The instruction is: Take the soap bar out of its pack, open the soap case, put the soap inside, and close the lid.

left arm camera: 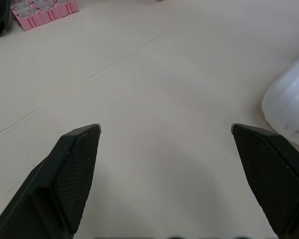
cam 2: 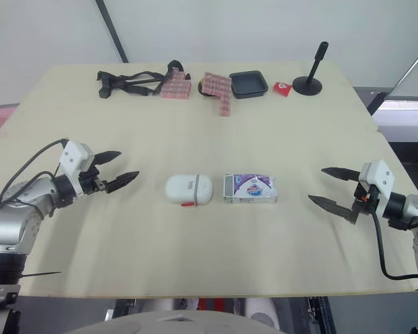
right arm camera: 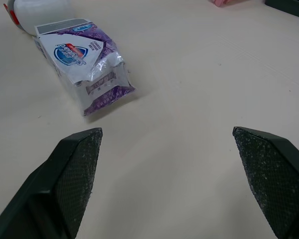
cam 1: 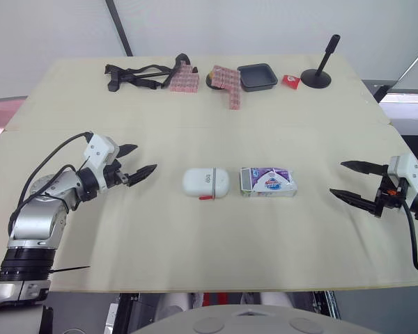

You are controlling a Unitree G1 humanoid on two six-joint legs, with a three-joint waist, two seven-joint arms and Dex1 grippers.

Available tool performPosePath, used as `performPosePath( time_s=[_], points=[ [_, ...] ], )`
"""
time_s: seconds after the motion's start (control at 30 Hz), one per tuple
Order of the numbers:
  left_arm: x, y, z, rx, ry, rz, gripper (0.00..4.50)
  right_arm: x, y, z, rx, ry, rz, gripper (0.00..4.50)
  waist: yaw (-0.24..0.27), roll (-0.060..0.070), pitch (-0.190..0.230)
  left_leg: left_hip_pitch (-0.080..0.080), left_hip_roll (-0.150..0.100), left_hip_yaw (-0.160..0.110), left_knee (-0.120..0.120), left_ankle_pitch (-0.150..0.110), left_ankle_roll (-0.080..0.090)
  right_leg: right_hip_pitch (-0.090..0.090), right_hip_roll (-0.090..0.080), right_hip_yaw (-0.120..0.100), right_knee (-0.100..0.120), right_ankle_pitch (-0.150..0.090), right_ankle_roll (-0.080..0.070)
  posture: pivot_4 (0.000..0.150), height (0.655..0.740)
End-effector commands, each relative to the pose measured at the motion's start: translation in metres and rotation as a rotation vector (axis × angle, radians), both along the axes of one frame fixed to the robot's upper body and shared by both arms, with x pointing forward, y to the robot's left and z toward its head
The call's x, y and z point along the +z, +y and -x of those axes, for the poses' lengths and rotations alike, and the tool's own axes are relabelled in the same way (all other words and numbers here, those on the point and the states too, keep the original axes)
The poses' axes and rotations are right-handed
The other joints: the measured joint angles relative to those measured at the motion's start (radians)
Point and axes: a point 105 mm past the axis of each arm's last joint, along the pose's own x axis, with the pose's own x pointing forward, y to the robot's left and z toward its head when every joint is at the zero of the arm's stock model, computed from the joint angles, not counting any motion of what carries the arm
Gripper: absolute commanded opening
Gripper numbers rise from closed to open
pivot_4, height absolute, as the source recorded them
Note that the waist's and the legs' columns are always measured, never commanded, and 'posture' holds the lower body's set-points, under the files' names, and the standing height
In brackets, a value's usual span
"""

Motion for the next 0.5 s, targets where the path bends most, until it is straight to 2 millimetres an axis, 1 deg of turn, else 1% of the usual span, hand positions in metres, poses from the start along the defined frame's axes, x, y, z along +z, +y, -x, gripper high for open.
performPosePath(
  time_s=[0.03,0.13,0.37,0.5],
  points=[
    [0.0107,-0.0004,-0.0004,-0.008,-0.036,0.024,4.46,0.0099,-0.0074,-0.0002,-0.004,-0.033,0.031,4.50,0.000,0.000,0.000,0.000,0.000,0.000,0.000,0.000,0.000,0.000,0.000,0.000,0.000,0.000,0.000,0.150,0.7400],
    [0.0114,-0.0045,0.0021,-0.038,-0.023,0.062,4.46,0.0081,-0.0095,0.0012,-0.002,-0.023,0.037,4.50,0.001,0.000,0.000,0.000,0.000,0.000,0.000,0.000,0.000,0.000,0.000,0.000,0.000,0.000,0.000,0.150,0.7400],
    [0.0116,-0.0030,0.0021,-0.033,-0.004,0.103,4.46,0.0056,-0.0128,0.0024,0.004,-0.016,0.043,4.50,0.000,0.000,0.000,0.000,0.000,0.000,0.000,0.000,0.000,0.000,0.000,0.000,0.000,0.000,0.000,0.150,0.7400],
    [0.0109,-0.0032,0.0022,-0.035,-0.001,0.098,4.46,0.0027,-0.0151,0.0029,0.005,-0.013,0.046,4.50,0.000,0.000,0.000,0.000,0.000,0.000,0.000,0.000,0.000,0.000,0.000,0.000,0.000,0.000,0.000,0.150,0.7400]
  ],
)
